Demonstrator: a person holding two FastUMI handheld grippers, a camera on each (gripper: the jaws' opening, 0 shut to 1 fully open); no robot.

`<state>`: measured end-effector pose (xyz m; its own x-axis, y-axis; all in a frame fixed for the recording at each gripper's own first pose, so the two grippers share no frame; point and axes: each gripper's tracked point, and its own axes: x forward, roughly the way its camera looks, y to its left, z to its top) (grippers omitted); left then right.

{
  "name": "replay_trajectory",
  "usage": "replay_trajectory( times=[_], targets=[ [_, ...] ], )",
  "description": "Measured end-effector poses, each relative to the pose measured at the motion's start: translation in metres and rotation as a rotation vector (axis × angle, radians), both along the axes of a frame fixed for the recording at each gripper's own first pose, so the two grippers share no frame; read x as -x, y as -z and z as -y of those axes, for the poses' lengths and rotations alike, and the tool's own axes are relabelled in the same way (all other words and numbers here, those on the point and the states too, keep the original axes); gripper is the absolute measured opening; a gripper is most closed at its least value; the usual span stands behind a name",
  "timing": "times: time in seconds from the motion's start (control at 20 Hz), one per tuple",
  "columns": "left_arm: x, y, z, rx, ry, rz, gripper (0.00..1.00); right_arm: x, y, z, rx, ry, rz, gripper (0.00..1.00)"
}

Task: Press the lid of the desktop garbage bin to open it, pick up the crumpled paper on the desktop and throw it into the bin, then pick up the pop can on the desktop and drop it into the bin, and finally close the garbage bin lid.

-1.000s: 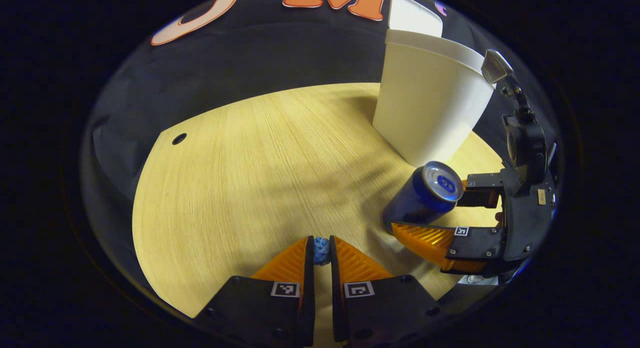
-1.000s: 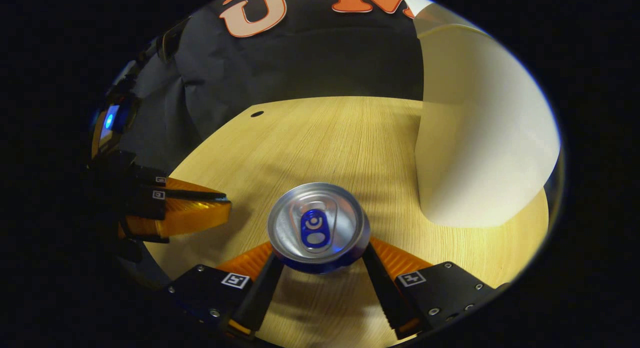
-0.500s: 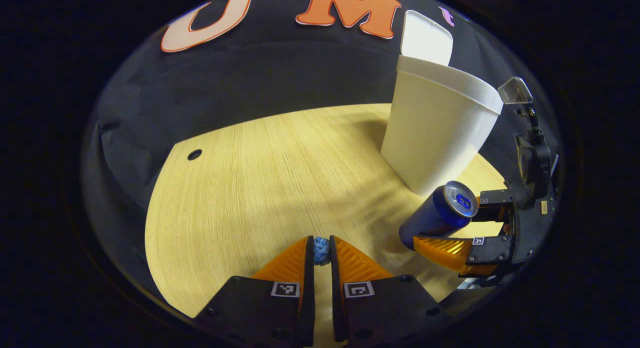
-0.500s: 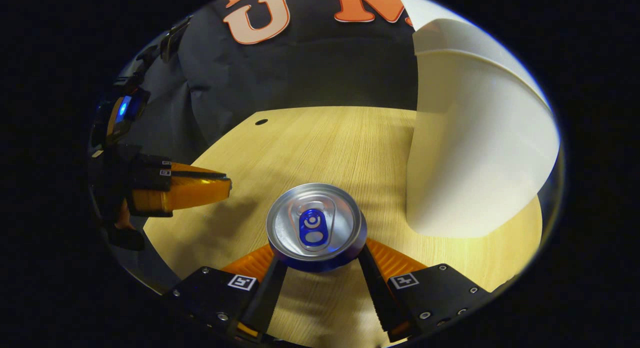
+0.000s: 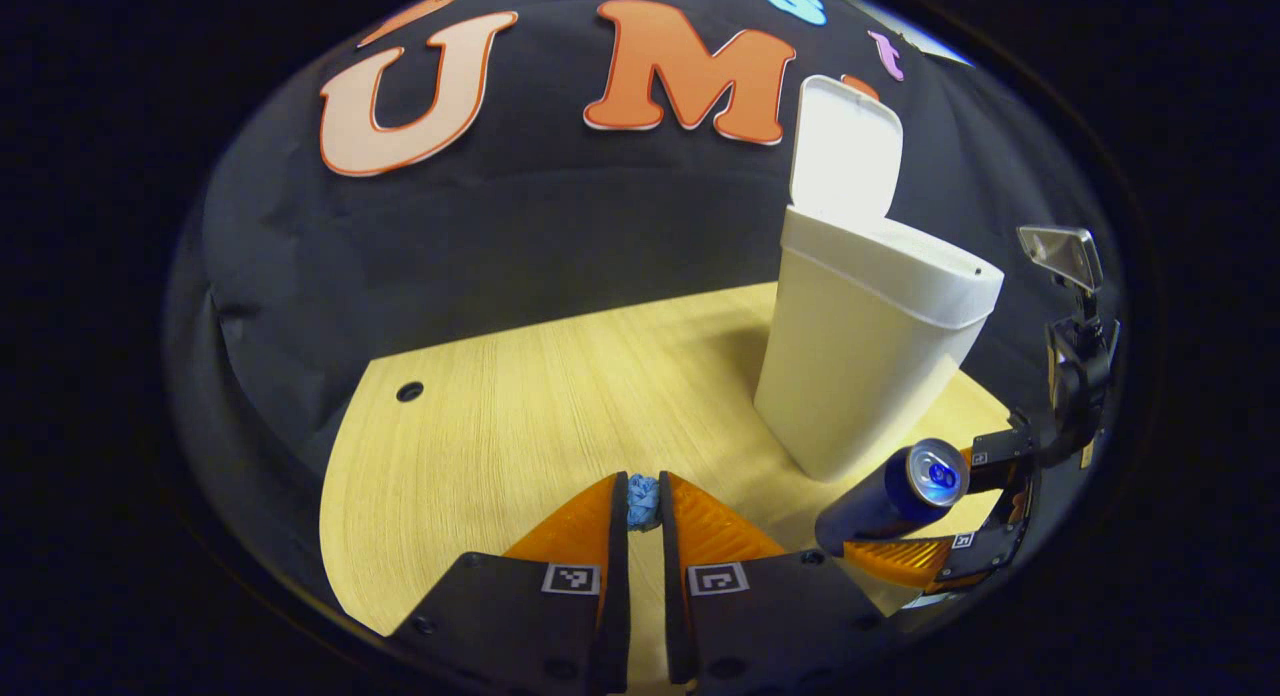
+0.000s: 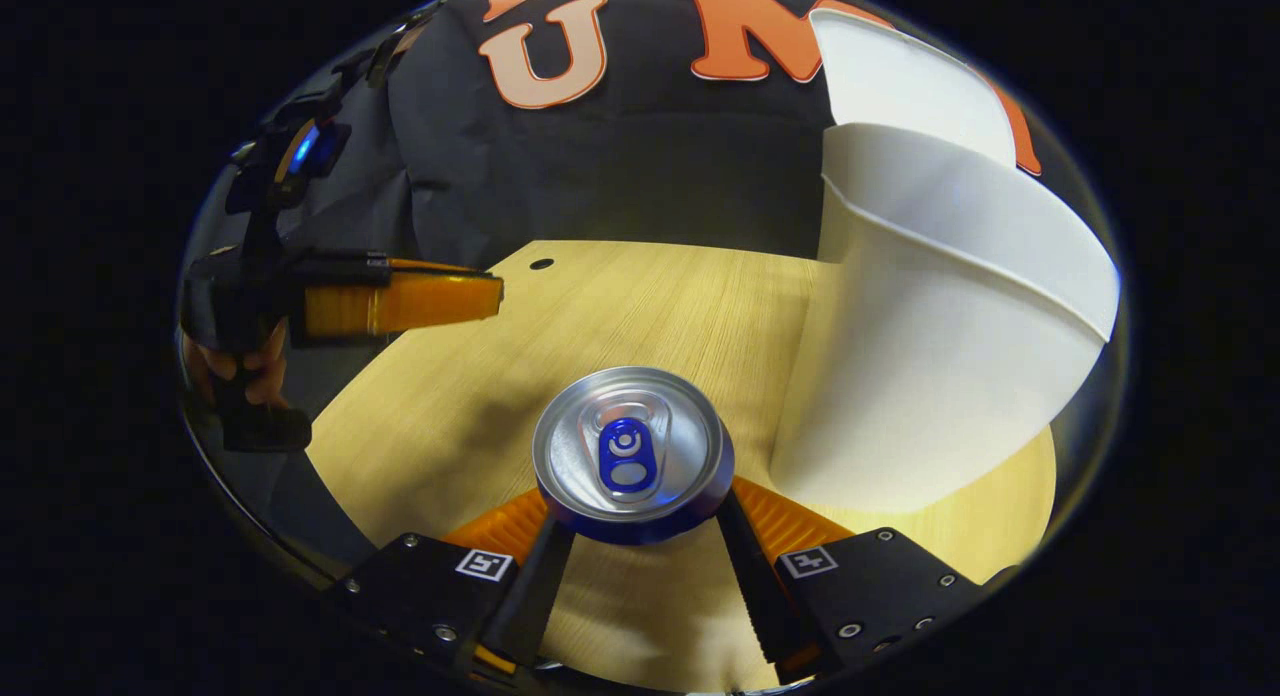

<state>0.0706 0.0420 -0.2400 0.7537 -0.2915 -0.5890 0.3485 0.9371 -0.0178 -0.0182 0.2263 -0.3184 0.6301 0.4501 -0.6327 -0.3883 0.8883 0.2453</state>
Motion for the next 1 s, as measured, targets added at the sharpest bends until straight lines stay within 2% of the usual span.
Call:
replay_trajectory(
  times=[0.4,0.45,0.5,0.65,1.0],
  targets=[
    [-0.005,-0.052,0.044,-0.002,-0.025,0.131,0.18,-0.015,-0.029,0.055,-0.024,0.016,0.091,0.82],
    [-0.005,-0.060,0.051,0.006,-0.026,0.145,0.21,-0.014,-0.030,0.062,-0.028,0.019,0.097,0.82],
    [-0.005,-0.068,0.058,0.019,-0.028,0.170,0.18,-0.014,-0.031,0.068,-0.033,0.020,0.105,0.82],
    [-0.007,-0.086,0.080,0.027,-0.031,0.223,0.18,-0.009,-0.029,0.086,-0.036,0.015,0.116,0.82],
    [-0.014,-0.129,0.138,0.070,0.014,0.328,0.18,-0.002,-0.028,0.122,-0.037,0.017,0.140,0.82]
  ],
)
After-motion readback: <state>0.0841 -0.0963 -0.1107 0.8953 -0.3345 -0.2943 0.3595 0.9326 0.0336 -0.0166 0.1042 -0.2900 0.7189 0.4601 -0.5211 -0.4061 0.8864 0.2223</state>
